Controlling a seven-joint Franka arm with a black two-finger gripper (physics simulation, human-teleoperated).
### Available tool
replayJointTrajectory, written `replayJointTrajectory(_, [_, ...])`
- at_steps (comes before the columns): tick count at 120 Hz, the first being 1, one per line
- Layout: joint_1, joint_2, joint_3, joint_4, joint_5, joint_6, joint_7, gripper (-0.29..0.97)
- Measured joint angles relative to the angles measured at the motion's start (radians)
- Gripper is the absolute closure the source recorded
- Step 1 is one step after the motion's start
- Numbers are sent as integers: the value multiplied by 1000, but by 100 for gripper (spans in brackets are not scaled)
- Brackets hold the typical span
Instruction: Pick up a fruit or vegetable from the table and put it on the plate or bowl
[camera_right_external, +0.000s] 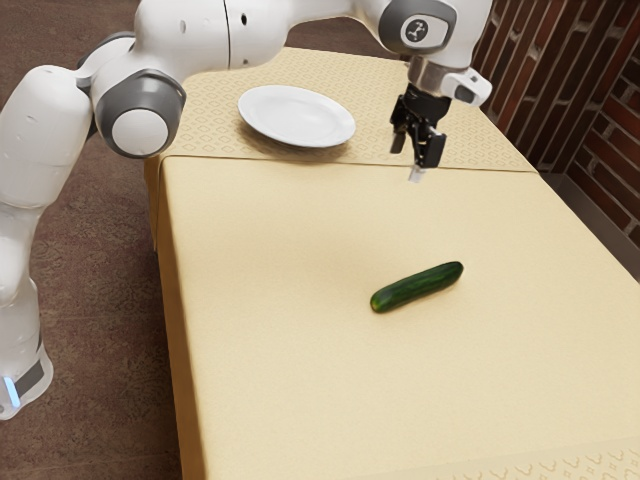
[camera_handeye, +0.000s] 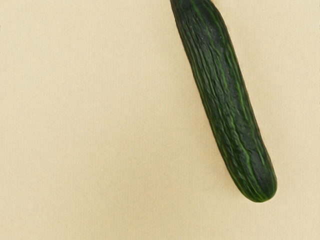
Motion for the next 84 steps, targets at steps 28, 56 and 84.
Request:
replayJointTrajectory(28, [0, -1, 0, 0, -1, 24, -2, 0])
replayJointTrajectory(56, [4, -1, 0, 0, -7, 32, -6, 0])
replayJointTrajectory(84, [5, -8, 24, 6, -6, 34, -8, 0])
